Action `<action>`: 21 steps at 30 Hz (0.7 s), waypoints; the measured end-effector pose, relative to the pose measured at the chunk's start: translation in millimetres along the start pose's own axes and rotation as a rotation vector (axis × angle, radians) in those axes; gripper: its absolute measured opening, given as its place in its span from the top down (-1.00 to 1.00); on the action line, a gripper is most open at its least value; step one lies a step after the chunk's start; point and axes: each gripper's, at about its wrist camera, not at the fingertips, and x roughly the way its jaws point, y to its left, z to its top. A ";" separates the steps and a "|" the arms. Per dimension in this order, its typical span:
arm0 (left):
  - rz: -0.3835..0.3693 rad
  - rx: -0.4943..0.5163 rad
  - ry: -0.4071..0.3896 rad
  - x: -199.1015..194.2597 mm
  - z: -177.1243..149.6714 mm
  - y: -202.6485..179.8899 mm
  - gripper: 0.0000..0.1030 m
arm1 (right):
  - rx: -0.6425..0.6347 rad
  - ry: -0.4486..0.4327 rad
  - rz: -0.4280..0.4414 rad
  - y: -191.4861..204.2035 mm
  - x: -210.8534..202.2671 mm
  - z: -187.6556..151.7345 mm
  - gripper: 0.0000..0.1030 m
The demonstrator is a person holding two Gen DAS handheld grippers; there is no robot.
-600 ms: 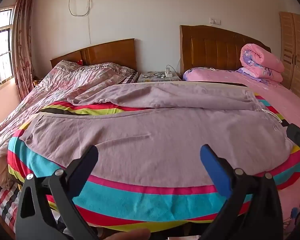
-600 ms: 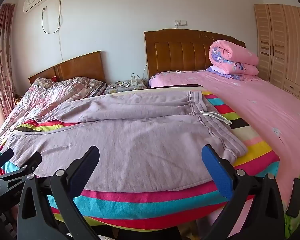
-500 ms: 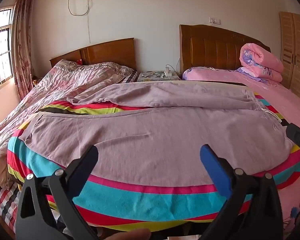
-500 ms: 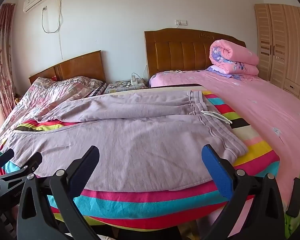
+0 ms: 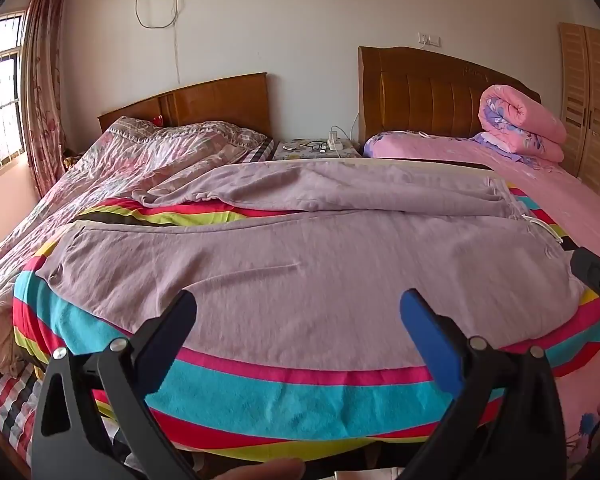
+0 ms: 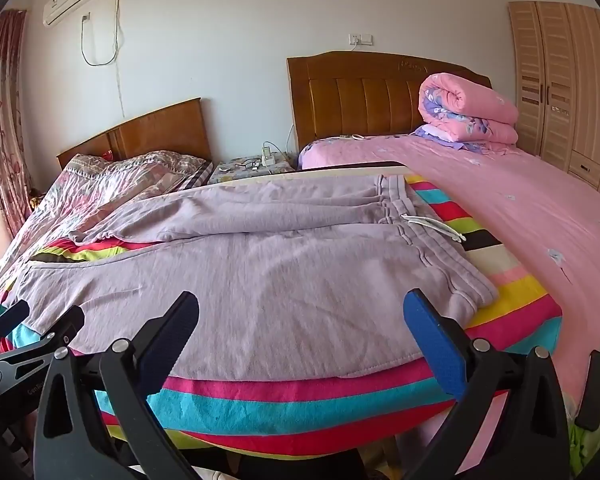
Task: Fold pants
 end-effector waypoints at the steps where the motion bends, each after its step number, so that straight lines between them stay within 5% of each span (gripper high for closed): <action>1: 0.000 0.000 0.001 0.0 0.2 0.2 -0.97 | 0.000 0.001 0.000 0.3 2.6 -4.0 -0.92; 21: -0.009 -0.005 0.017 -0.6 -4.7 0.3 -0.97 | 0.015 0.022 0.005 -3.5 4.1 -2.6 -0.92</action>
